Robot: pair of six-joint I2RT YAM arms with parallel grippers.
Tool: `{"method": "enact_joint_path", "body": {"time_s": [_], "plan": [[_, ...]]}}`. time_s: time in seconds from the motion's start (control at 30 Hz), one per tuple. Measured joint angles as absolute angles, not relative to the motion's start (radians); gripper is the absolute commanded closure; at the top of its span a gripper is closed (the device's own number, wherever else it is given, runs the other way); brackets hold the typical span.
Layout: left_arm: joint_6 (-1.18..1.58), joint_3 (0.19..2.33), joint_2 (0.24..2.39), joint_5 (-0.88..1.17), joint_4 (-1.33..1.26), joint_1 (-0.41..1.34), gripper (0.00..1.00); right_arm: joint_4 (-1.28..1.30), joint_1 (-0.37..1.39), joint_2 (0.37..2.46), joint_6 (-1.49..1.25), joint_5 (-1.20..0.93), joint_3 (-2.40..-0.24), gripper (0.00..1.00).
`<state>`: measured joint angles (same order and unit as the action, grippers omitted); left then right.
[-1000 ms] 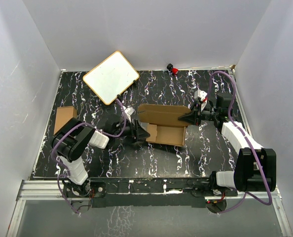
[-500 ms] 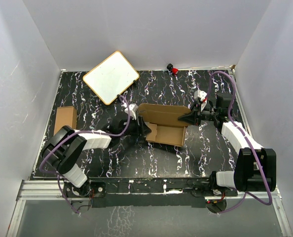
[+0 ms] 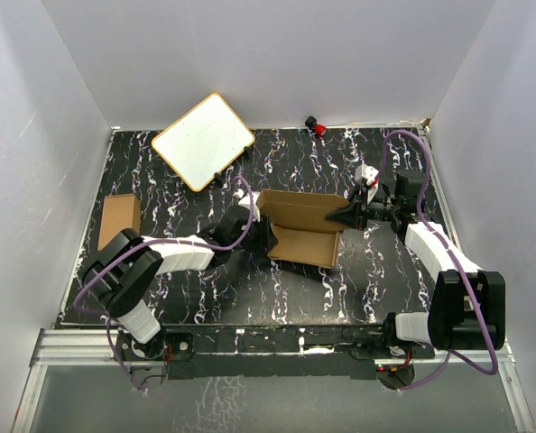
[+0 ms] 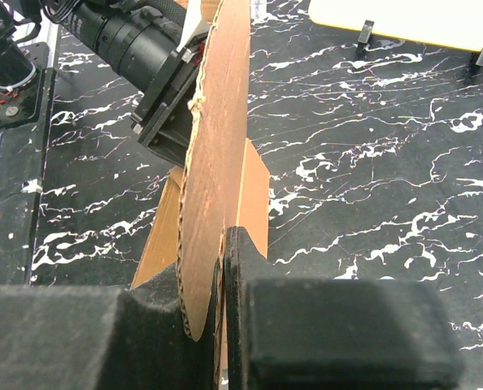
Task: Fold the paper box
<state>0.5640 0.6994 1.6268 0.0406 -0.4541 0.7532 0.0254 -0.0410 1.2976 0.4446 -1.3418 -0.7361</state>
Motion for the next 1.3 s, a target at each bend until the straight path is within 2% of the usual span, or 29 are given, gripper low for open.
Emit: {"method": "enact_joint_path", "body": {"time_s": [0.2,0.3,0.37,0.8,0.97,1.13,1.23,1.3], "plan": [[0.543,0.754,1.649,-0.059,-0.373,0.794,0.68,0.027,-0.039,1.298,0.446,-1.341,-0.736,0.92],[0.542,0.784,1.654,-0.11,-0.335,0.805,0.91,0.027,-0.039,1.298,0.447,-1.34,-0.736,0.92],[0.545,0.801,1.659,-0.136,-0.323,0.81,1.0,0.029,-0.039,1.298,0.447,-1.338,-0.735,0.92],[0.507,0.887,1.682,-0.279,-0.187,0.857,1.0,0.048,-0.038,1.3,0.464,-1.317,-0.723,0.92],[0.474,0.915,1.699,-0.327,-0.152,0.877,0.85,0.044,-0.034,1.303,0.463,-1.311,-0.723,0.92],[0.453,0.918,1.721,-0.341,-0.14,0.883,0.81,0.042,-0.027,1.305,0.461,-1.309,-0.723,0.92],[0.448,0.918,1.727,-0.341,-0.134,0.886,0.83,0.041,-0.026,1.308,0.461,-1.308,-0.723,0.92],[0.446,0.918,1.727,-0.341,-0.132,0.886,0.93,0.041,-0.026,1.309,0.461,-1.308,-0.723,0.92]]}}
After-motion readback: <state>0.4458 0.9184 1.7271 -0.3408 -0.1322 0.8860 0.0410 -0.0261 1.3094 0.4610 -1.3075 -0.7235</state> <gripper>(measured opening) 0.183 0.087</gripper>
